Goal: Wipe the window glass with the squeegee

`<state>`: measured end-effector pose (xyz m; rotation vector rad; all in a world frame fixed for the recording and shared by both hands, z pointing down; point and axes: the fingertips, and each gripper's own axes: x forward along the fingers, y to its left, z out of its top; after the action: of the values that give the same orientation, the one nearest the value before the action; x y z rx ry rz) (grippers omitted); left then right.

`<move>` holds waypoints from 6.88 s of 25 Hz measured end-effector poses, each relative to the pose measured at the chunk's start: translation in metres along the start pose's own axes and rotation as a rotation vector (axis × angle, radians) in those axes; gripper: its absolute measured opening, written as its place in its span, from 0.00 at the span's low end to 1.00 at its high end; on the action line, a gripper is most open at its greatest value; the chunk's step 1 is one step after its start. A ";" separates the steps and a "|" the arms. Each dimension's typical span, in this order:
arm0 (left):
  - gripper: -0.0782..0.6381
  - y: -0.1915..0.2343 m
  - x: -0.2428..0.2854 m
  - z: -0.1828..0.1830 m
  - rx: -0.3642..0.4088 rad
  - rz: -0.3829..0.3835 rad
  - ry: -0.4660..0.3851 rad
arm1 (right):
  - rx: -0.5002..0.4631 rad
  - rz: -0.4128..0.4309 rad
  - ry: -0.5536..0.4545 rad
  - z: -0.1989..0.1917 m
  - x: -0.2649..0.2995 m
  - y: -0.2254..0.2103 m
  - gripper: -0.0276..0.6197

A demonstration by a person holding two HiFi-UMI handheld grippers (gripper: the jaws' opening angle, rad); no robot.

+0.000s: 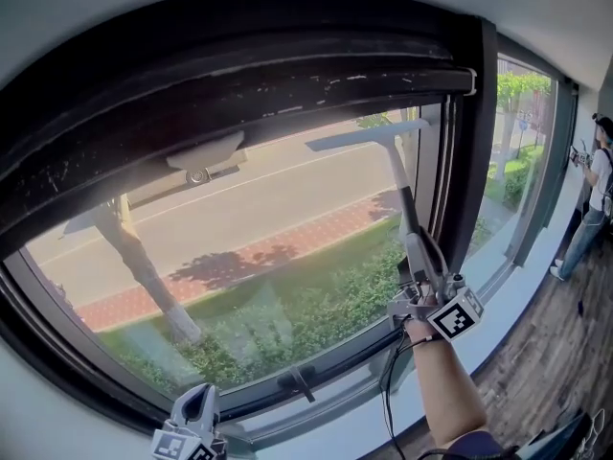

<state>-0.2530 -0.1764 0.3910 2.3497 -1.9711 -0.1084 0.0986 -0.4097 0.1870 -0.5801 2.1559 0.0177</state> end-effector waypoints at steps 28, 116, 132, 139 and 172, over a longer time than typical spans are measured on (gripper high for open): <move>0.12 -0.029 0.001 -0.015 -0.031 -0.051 0.025 | 0.040 -0.069 0.068 -0.029 -0.050 0.001 0.20; 0.12 -0.101 0.061 -0.037 0.032 -0.197 0.120 | 0.227 -0.249 0.378 -0.141 -0.255 -0.034 0.20; 0.12 -0.098 0.053 -0.047 0.066 -0.151 0.174 | 0.312 -0.292 0.419 -0.175 -0.302 -0.036 0.20; 0.12 -0.101 0.047 -0.042 0.075 -0.169 0.210 | 0.326 -0.311 0.464 -0.188 -0.318 -0.022 0.20; 0.12 -0.114 0.048 -0.055 0.061 -0.059 0.264 | 0.445 -0.407 0.704 -0.249 -0.404 -0.038 0.20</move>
<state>-0.1279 -0.2032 0.4335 2.3182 -1.8055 0.2492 0.1298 -0.3361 0.6565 -0.8254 2.5309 -0.9923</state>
